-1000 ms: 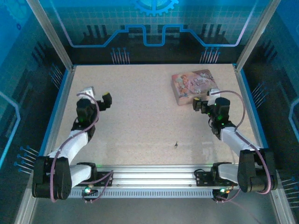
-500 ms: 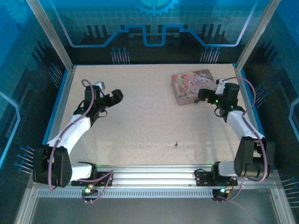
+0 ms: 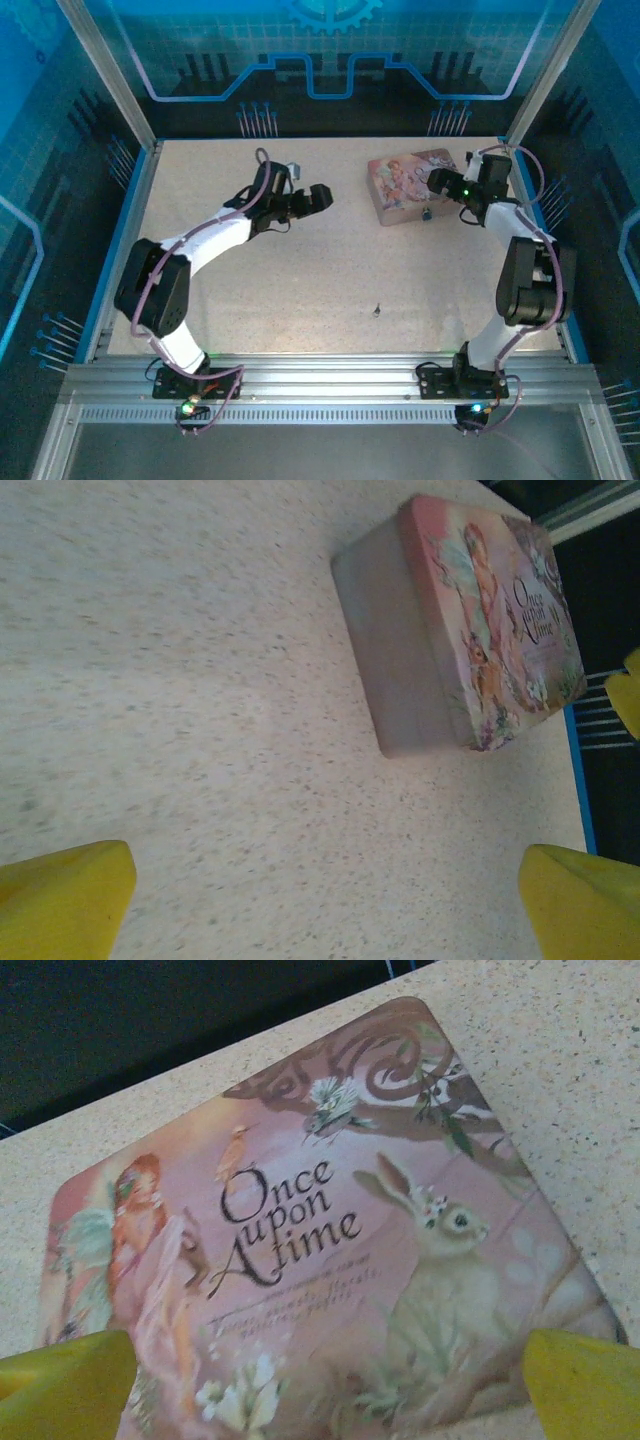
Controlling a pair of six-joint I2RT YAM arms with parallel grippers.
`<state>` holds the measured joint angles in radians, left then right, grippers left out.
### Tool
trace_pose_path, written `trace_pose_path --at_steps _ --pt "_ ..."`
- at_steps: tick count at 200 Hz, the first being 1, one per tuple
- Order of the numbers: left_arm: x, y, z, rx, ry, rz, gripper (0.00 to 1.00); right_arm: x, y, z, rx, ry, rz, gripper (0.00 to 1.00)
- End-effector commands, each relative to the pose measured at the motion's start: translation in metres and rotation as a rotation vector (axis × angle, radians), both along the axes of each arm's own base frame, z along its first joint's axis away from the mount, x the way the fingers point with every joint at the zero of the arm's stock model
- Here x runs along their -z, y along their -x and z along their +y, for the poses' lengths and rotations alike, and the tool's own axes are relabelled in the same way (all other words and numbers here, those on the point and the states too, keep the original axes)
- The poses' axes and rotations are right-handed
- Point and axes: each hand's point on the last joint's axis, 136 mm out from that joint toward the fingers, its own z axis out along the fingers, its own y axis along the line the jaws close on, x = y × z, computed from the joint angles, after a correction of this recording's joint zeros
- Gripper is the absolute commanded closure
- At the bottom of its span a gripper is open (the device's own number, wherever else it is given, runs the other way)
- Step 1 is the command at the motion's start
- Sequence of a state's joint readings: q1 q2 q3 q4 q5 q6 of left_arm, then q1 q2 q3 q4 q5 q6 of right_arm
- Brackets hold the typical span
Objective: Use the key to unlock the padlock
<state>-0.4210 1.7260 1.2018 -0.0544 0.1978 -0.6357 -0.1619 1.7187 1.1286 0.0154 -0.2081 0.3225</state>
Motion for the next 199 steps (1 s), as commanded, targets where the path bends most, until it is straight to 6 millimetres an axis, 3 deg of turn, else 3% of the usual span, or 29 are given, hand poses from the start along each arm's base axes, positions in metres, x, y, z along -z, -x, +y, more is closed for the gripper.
trace_pose_path --at_steps 1,37,86,103,157,199 --pt "-0.004 -0.005 -0.038 0.074 0.063 0.014 0.01 0.005 -0.011 -0.006 -0.009 -0.026 0.03 0.03" --pt "0.01 -0.013 -0.084 0.162 0.101 0.053 0.02 0.022 -0.024 -0.008 -0.041 -0.022 0.092 0.09" --pt "0.021 -0.031 -0.115 0.21 0.157 0.072 0.05 0.037 -0.033 -0.014 -0.07 -0.012 0.162 0.12" --pt "0.026 -0.035 -0.122 0.218 0.165 0.083 0.06 0.037 -0.034 -0.015 -0.067 -0.001 0.165 0.13" --pt "0.036 -0.047 -0.133 0.23 0.169 0.095 0.06 0.006 -0.04 -0.035 0.008 0.064 0.068 0.05" --pt "0.041 -0.054 -0.14 0.236 0.17 0.101 0.07 0.007 -0.045 -0.043 0.04 0.08 0.064 0.03"
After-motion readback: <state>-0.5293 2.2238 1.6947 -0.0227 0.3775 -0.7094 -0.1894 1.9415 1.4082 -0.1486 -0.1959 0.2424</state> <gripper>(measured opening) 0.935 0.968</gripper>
